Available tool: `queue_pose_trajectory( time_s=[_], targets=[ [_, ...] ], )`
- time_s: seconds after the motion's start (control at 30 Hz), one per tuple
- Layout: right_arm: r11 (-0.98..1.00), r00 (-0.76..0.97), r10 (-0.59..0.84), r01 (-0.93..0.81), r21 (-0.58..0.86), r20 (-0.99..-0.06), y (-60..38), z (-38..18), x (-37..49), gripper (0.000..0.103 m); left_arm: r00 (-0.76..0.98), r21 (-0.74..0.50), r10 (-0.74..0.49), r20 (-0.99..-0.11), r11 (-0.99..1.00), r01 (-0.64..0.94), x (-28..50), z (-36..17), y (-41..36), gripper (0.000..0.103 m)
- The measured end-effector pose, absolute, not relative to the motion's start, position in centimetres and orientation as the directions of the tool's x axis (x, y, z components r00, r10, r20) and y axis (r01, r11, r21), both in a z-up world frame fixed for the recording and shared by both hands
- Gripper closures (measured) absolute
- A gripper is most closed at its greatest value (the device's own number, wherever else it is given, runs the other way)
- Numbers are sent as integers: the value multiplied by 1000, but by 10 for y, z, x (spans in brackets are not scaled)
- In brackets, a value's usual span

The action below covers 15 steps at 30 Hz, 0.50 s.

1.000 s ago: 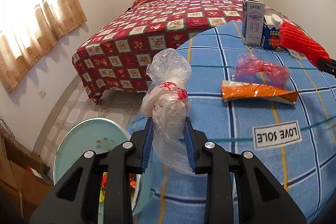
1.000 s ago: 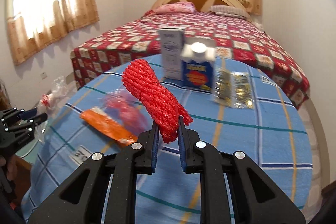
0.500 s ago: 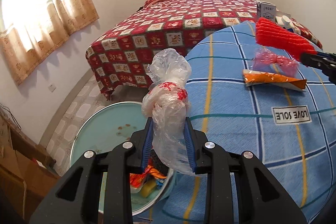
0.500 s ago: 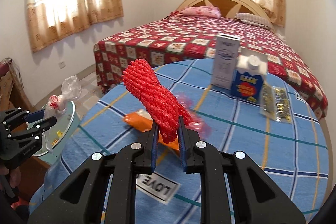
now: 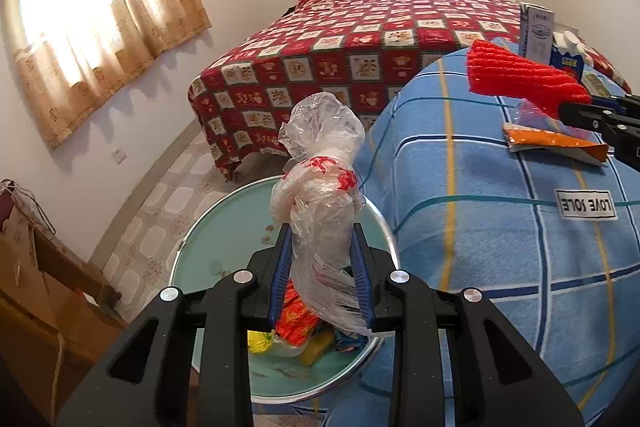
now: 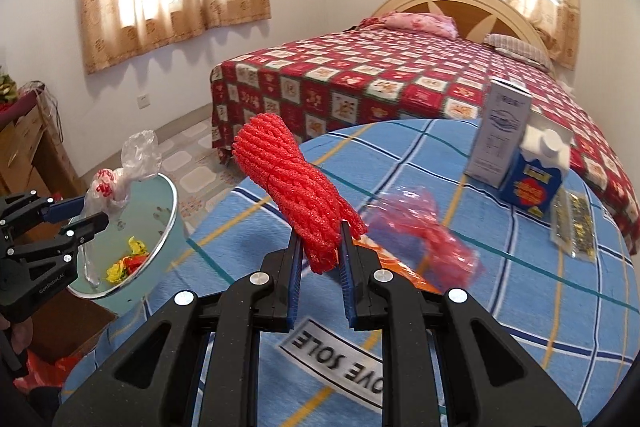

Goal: Collect trash
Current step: 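Carry the clear bag and red mesh bag over the wastebasket with both tools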

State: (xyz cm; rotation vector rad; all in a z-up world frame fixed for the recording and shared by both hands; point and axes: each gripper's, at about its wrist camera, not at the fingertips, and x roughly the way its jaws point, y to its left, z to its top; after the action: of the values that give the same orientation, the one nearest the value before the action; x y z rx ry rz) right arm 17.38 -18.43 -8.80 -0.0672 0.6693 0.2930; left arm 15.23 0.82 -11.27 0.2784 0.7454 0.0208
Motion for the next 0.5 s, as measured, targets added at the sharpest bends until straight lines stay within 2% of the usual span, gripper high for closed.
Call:
queue_pose_trajectory(
  time_s=[0.5],
  targets=[
    [928, 707, 291, -372, 12, -644, -139, -98, 188, 85, 725, 271, 176, -665, 963, 14, 147, -114, 42, 74]
  ],
)
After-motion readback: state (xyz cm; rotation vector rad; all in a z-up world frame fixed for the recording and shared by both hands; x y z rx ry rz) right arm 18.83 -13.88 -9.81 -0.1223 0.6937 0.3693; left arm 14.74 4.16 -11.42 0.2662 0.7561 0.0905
